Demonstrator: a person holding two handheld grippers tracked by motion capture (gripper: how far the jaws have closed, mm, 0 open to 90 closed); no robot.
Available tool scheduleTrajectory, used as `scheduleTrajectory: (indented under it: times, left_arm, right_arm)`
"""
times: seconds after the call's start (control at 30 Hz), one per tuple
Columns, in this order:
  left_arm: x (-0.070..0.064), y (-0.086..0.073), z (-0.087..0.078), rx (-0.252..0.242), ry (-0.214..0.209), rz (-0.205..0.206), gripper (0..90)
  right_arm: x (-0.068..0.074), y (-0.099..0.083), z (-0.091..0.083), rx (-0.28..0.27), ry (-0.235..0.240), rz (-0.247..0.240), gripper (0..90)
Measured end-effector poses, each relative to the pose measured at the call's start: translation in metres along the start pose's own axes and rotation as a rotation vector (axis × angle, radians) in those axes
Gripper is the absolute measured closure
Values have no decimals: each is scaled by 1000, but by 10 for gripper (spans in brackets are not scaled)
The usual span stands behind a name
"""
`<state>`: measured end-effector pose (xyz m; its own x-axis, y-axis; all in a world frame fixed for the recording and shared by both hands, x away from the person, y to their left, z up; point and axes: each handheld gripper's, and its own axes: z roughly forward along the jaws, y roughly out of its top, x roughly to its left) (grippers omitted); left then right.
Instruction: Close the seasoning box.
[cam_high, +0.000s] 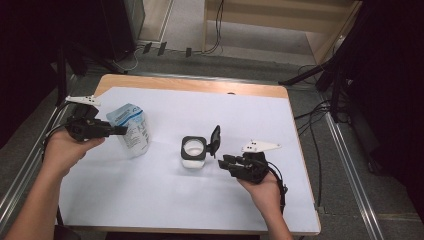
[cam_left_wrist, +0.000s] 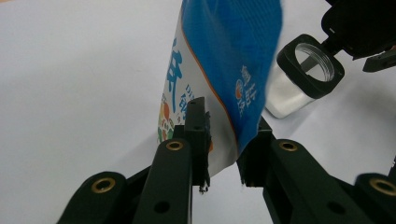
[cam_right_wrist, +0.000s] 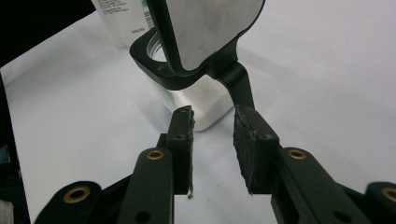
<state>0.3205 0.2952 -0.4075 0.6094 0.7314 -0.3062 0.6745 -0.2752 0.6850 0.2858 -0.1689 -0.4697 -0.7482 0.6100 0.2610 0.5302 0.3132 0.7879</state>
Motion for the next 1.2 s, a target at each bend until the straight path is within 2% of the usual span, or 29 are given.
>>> scheduleTrajectory:
  times: [0.1,0.27,0.6,0.8,0.93,1.2]
  left_arm:
    - [0,-1,1,1,-12,-12,696]
    - [-1,-2,1,5,-9,-11,641]
    - [-9,1,-10,-12,-15,15,527]
    - [-14,-1,-17,1,-5,31,448]
    - [-17,-3,-21,-4,-3,24,418]
    - [-20,-13,-31,1,3,34,395]
  right_arm:
    - [0,0,0,-2,1,1,693]
    - [-2,-1,-1,-3,-1,6,693]
    - [-3,-1,-1,-2,1,10,693]
    - [-6,0,-3,-4,-2,16,690]
    - [-9,0,-2,-3,-5,22,687]
    - [-12,4,-2,-8,-3,20,685]
